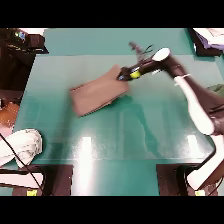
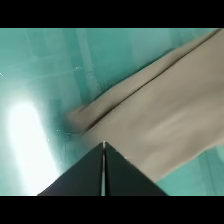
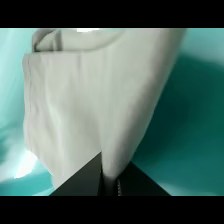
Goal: Fold the shirts.
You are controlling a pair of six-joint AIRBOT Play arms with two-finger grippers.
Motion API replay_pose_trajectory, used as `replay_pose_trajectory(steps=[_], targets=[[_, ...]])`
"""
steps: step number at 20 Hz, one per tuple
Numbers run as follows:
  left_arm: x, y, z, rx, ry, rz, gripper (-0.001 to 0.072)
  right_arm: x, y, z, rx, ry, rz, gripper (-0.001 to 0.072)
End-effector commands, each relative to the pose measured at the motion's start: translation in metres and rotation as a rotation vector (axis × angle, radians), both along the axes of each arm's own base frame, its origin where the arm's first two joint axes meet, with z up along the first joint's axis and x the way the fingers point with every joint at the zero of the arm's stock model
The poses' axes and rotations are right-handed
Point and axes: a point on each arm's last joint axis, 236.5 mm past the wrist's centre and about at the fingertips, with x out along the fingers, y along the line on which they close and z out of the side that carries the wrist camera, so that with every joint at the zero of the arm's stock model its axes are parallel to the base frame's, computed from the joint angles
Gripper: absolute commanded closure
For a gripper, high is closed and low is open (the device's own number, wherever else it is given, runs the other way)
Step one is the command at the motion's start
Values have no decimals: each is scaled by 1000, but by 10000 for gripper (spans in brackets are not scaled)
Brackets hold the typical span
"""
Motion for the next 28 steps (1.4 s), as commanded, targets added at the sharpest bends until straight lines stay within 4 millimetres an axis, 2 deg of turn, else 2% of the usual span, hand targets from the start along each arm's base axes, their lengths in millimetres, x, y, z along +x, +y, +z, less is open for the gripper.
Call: replay_pose_trajectory(steps=[1,3,5,8,10,12,17,21,24,26,28], targets=[[-2,-2,0,-3,4,-10,682,16,-157,53,-232,-93,-266,698],[-3,-6,1,-19,5,-19,682,11,-247,88,-299,-140,-447,698],[-3,-13,4,-48,3,-34,682,-4,-325,116,-336,-176,-609,698],[-6,-24,8,-90,4,-58,682,-35,-416,139,-358,-190,-810,698],[-7,-29,10,-111,4,-70,683,-56,-454,145,-345,-179,-900,698],[-7,-30,10,-119,4,-71,682,-63,-466,151,-288,-186,-934,698],[-8,-31,10,-124,11,-66,682,-61,-467,170,-219,-242,-951,698],[-8,-31,10,-125,9,-68,682,-70,-470,211,-253,-364,-997,698],[-8,-31,10,-120,6,-75,682,-96,-481,229,-334,-384,-1049,699],[-8,-31,10,-119,5,-77,682,-122,-491,222,-396,-313,-1089,698],[-8,-31,10,-118,5,-77,682,-146,-498,207,-429,-204,-1126,698]])
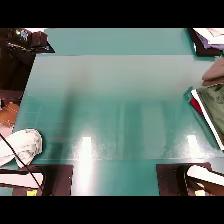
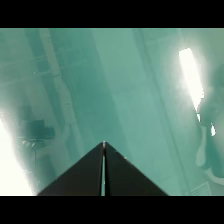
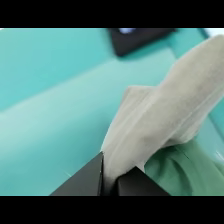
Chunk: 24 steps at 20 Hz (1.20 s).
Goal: Fold the shirts.
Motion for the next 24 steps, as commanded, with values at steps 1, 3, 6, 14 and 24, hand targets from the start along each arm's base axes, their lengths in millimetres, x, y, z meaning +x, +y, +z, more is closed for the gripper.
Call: replay_pose_trajectory(steps=[1,3,6,14,24], targets=[[0,0,0,6,-6,-8,682,-47,-15,-21,27,161,-109,697],[0,0,0,8,-7,-10,683,-75,-20,-40,68,273,-162,698],[0,0,0,12,-11,-18,682,-123,-36,-60,67,451,-279,696],[-1,0,-1,17,-9,-27,682,-184,-61,-70,116,569,-441,270],[5,0,4,14,-42,-17,682,-96,15,-49,283,318,-122,204]])
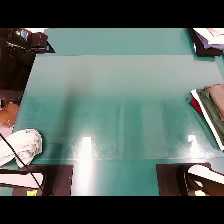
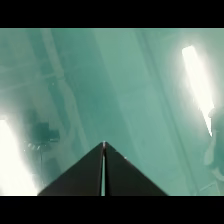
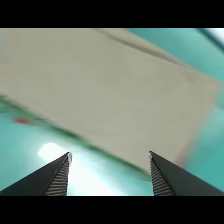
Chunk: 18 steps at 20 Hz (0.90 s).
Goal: Fold the shirts.
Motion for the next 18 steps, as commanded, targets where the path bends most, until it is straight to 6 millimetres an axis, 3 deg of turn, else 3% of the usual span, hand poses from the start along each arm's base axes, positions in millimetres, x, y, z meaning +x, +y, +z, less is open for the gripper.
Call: replay_pose_trajectory(steps=[1,3,5,9,12,15,18], targets=[[3,0,2,-5,-14,8,682,61,69,15,110,-150,228,295],[5,0,4,-11,-23,11,682,83,113,16,136,-151,364,432],[8,0,6,-15,-37,18,682,97,156,14,152,-131,494,694],[18,1,13,-25,-82,37,682,115,241,15,157,-119,734,695],[22,1,16,-30,-101,46,682,119,291,17,159,-127,870,695],[23,1,17,-31,-106,48,682,116,325,17,166,-122,960,695],[23,1,17,-31,-105,48,682,112,341,17,171,-115,1005,695]])
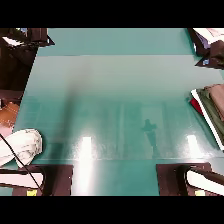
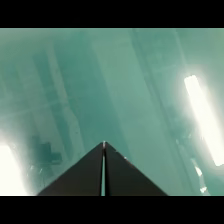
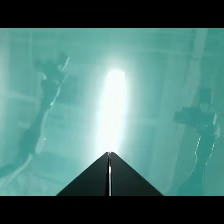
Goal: Fold the shirts.
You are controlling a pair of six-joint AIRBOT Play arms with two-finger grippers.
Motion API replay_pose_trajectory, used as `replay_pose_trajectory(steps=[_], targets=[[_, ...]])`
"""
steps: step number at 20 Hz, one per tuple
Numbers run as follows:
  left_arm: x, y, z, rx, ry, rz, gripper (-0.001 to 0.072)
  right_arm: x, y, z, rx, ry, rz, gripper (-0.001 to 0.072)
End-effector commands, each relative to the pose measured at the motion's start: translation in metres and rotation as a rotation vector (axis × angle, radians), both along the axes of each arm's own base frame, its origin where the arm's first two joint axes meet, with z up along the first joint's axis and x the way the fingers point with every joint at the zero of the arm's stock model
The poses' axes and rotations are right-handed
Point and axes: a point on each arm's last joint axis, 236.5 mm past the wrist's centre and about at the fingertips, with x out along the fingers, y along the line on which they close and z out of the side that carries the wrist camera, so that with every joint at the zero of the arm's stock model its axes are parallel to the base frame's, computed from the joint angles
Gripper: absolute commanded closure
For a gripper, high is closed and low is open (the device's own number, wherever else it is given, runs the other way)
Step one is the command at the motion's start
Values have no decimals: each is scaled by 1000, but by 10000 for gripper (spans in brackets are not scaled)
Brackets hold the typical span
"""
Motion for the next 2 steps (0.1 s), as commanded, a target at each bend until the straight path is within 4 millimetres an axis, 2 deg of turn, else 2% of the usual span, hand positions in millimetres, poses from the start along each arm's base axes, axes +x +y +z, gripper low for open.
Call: replay_pose_trajectory(steps=[1,2], targets=[[1,0,1,-1,-8,3,682,-5,26,1,2,-2,71,695],[1,0,1,-1,-8,3,682,-5,26,1,2,-2,72,695]])
